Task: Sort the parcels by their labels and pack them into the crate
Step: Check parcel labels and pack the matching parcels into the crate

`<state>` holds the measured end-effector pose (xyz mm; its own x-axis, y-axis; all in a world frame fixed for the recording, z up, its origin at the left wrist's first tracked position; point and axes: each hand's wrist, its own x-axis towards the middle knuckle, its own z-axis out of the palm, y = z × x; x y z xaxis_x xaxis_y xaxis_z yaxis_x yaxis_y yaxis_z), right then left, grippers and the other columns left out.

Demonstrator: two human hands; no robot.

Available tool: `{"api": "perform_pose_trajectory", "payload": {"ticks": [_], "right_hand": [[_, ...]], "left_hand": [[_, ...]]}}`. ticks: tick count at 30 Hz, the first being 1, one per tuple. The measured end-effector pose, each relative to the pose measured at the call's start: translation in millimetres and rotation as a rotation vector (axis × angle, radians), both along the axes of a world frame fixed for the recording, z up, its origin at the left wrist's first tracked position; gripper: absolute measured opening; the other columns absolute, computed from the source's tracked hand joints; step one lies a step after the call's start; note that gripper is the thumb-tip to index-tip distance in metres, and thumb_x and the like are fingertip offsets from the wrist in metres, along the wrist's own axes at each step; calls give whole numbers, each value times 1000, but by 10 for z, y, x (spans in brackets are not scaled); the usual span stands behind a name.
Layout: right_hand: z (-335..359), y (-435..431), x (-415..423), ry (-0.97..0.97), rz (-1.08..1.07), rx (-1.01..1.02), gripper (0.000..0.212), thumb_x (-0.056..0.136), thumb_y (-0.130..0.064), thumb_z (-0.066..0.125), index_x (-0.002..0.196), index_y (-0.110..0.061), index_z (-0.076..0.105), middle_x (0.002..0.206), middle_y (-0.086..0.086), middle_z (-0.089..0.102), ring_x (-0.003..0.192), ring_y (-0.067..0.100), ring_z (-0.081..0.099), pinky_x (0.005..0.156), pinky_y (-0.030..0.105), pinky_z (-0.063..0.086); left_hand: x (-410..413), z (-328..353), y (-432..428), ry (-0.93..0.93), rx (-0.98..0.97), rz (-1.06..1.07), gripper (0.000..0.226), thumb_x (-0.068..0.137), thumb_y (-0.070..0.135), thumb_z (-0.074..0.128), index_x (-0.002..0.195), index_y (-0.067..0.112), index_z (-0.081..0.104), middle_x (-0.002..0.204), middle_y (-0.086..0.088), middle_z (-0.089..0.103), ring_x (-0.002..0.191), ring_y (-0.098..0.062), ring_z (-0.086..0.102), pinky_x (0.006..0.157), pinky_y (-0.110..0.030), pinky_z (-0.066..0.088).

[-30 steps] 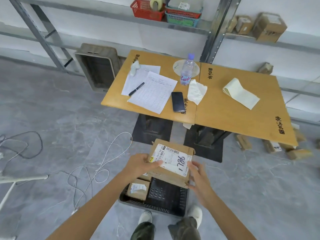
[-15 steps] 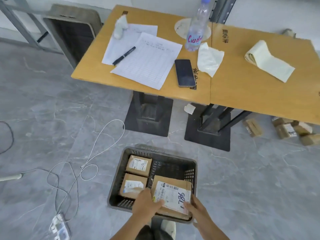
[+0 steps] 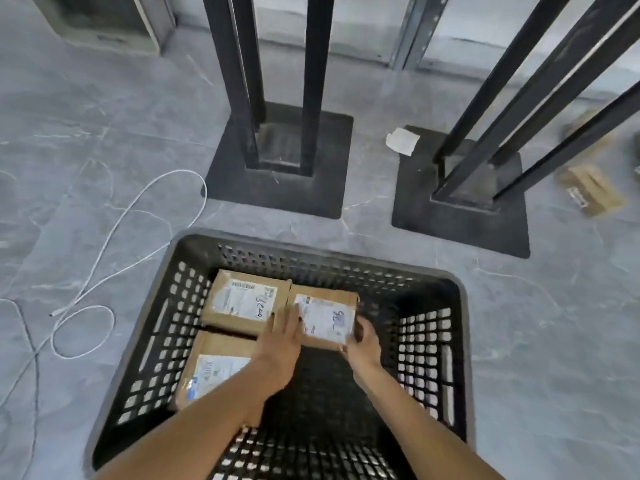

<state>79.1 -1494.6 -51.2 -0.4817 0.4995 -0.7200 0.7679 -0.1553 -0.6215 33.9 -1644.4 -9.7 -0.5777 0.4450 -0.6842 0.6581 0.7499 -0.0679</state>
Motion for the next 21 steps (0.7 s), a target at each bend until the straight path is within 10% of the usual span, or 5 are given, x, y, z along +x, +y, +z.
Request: {"api": "perform_pose_trajectory", "payload": {"ticks": [8,18,21], "right_hand": [[531,205,-116,-229,458,71,81,97,-22,51,152,-22,-9,160,9,-7,147,33,-5,120,45,4],[4918,561,-393,256,615,248,43,101,-10,40,143,-10,35,144,8,43,133,23,42,102,16,32],[6444,710,-591,402,592,375,36,101,-14,41,136,-10,45,131,13,54,117,27,55,92,25,43]], "left_hand": [[-156,471,-97,61,-132,-237,78,92,27,48,151,11,0,153,-19,-24,141,-36,-24,115,-54,-3],[-569,4563,339,235,342,-54,38,93,28,40,128,16,47,136,-9,47,132,-27,34,111,-43,25],[-842,6158,592,410,530,-69,33,94,31,37,121,19,50,127,-2,53,125,-21,41,104,-36,32]]}}
